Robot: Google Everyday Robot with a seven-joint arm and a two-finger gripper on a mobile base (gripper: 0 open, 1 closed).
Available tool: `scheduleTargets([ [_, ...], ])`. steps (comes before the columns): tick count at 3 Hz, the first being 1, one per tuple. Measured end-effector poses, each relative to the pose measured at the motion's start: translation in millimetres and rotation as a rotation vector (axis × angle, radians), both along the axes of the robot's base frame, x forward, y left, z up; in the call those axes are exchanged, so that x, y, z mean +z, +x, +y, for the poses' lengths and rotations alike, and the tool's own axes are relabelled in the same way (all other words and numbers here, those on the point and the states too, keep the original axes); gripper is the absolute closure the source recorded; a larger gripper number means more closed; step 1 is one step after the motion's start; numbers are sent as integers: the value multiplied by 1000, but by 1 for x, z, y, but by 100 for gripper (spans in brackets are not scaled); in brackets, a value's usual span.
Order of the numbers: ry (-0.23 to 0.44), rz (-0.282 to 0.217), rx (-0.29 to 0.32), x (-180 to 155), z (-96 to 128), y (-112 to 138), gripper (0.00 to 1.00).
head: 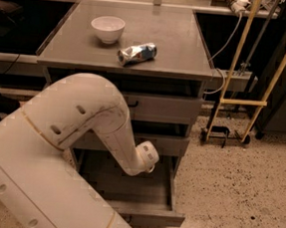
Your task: Pick orange can from bottom drawer and place on counter
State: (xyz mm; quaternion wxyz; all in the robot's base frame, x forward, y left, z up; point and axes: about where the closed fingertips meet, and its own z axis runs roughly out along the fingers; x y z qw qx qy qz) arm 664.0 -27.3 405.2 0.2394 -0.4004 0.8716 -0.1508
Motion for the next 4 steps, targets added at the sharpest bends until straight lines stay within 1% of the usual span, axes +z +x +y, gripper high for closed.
scheduleTargets([
  [1,78,82,-72,16,-40,-18,100],
  [2,149,118,-179,60,-111,-40,100],
  [3,179,116,-274,85,-159,-56,100],
  [4,179,116,-274,85,-159,-56,100],
])
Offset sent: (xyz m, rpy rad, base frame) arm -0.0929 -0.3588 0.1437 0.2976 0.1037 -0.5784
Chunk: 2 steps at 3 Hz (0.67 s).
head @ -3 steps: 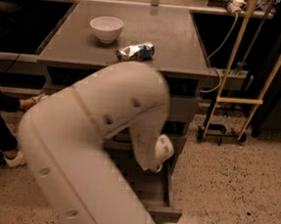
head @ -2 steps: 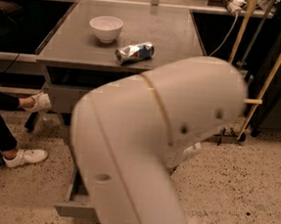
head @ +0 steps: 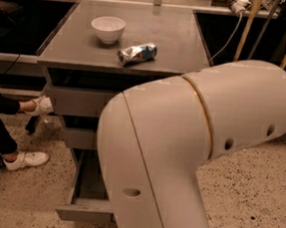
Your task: Pick orange can from bottom drawer and place on counter
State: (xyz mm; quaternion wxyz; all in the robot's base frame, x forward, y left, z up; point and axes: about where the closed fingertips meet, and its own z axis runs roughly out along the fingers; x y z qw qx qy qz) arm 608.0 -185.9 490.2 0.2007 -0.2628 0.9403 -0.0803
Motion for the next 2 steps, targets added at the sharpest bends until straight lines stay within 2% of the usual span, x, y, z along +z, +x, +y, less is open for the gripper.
scheduleTargets([
  [1,-20,-30,-20,30,2,4,100],
  [2,13,-120,-31,113,37,40,100],
])
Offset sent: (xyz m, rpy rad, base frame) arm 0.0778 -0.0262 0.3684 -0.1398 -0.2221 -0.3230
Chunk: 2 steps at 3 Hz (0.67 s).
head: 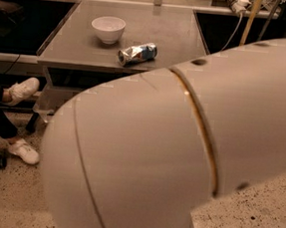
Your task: Pick orange can from bottom drawer and place on counter
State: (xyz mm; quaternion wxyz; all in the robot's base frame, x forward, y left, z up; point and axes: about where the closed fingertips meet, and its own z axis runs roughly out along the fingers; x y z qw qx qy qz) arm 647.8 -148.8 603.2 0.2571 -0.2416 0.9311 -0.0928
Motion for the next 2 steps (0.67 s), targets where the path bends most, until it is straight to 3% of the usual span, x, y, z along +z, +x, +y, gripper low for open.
scheduleTargets([
  [1,26,-4,-7,31,13,1,100],
  [2,26,-4,-7,30,12,1,100],
])
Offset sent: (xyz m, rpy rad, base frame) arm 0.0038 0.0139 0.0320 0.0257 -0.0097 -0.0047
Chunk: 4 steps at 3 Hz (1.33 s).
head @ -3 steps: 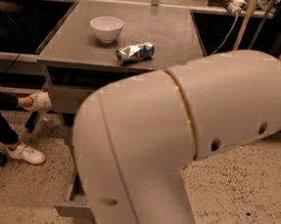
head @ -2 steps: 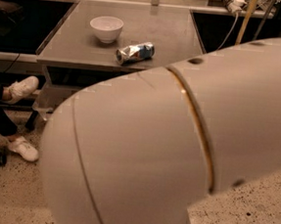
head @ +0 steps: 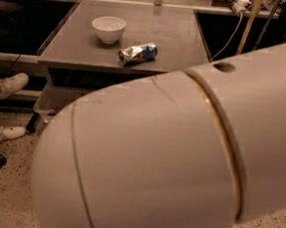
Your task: Pick orange can from bottom drawer and place on counter
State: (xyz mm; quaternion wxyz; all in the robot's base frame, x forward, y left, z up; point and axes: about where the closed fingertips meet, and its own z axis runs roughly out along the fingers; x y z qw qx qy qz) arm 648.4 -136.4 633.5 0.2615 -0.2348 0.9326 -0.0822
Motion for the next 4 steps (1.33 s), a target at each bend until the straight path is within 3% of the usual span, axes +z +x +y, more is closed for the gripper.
scheduleTargets([
  [1,27,31,22,9,-1,-3,100],
  [2,-42,100,85,24,7,18,100],
  [3,-182,175,130,42,20,53,100],
  [4,-209,202,134,54,28,64,100],
])
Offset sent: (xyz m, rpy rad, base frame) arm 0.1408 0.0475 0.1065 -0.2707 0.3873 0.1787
